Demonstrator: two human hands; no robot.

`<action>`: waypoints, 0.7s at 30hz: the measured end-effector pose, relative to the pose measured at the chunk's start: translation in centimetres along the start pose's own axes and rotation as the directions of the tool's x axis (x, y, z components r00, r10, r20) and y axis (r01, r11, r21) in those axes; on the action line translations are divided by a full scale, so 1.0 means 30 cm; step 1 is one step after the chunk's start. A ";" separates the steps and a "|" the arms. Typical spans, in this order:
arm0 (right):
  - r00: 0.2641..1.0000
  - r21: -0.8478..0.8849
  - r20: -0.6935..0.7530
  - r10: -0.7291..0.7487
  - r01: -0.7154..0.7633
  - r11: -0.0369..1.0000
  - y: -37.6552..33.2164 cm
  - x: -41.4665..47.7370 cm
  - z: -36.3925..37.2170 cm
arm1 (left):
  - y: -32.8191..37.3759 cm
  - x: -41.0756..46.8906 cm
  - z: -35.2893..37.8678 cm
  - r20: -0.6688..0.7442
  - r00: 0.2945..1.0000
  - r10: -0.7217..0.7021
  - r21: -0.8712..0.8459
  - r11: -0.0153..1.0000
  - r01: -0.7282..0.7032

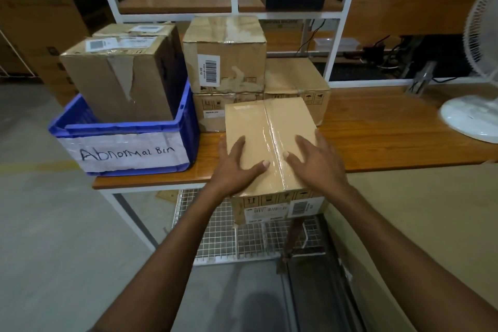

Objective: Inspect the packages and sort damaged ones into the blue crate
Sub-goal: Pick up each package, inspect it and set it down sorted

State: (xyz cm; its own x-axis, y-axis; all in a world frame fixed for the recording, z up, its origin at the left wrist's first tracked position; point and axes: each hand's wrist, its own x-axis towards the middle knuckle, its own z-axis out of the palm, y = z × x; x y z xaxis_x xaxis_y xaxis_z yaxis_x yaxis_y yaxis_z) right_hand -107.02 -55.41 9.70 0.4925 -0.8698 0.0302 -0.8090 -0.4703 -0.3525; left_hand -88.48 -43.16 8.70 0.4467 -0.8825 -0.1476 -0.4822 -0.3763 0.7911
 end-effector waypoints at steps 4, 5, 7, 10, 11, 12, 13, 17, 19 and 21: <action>1.000 0.266 0.028 -0.002 -0.006 0.964 0.089 -0.070 -0.014 | -0.125 -0.114 -0.055 0.328 0.941 0.081 -0.316 0.948 0.029; 0.999 0.312 0.036 -0.003 -0.008 0.950 0.100 -0.078 -0.019 | -0.139 -0.136 -0.054 0.364 0.926 0.103 -0.283 0.959 0.004; 0.999 0.342 0.032 -0.010 -0.002 0.940 0.098 -0.086 -0.041 | -0.144 -0.157 -0.048 0.335 0.936 0.109 -0.235 0.972 -0.029; 1.000 0.406 -0.003 -0.018 0.018 0.914 0.065 -0.082 -0.104 | -0.119 -0.163 -0.067 0.187 0.972 0.146 -0.288 0.953 -0.087; 1.000 0.449 -0.014 -0.027 0.031 0.893 0.055 -0.078 -0.124 | -0.107 -0.163 -0.084 0.123 0.981 0.150 -0.304 0.947 -0.107; 0.999 0.490 -0.024 -0.041 0.047 0.870 0.043 -0.076 -0.143 | -0.093 -0.165 -0.103 0.058 0.987 0.152 -0.318 0.940 -0.126; 0.998 0.530 -0.029 -0.052 0.059 0.846 0.032 -0.073 -0.160 | -0.074 -0.170 -0.124 -0.001 0.989 0.150 -0.323 0.935 -0.142; 0.993 0.664 -0.041 -0.107 0.107 0.740 -0.010 -0.076 -0.219 | 0.018 -0.183 -0.195 -0.291 0.952 0.097 -0.185 0.970 -0.155; 0.988 0.678 -0.083 -0.127 0.149 0.720 -0.035 -0.077 -0.240 | 0.055 -0.182 -0.225 -0.433 0.897 0.093 -0.111 0.982 -0.155; 0.983 0.669 -0.131 -0.129 0.183 0.721 -0.056 -0.065 -0.249 | 0.089 -0.179 -0.249 -0.510 0.853 0.107 -0.078 0.982 -0.170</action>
State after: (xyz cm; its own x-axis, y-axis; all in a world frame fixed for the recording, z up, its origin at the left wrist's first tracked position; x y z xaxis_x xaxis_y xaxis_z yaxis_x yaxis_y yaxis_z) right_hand -109.02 -54.03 17.21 0.5466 -0.8138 0.1974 -0.2780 -0.3987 -0.8739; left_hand -86.54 -37.32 16.04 0.7138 -0.6495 0.2619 -0.4911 -0.1977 0.8484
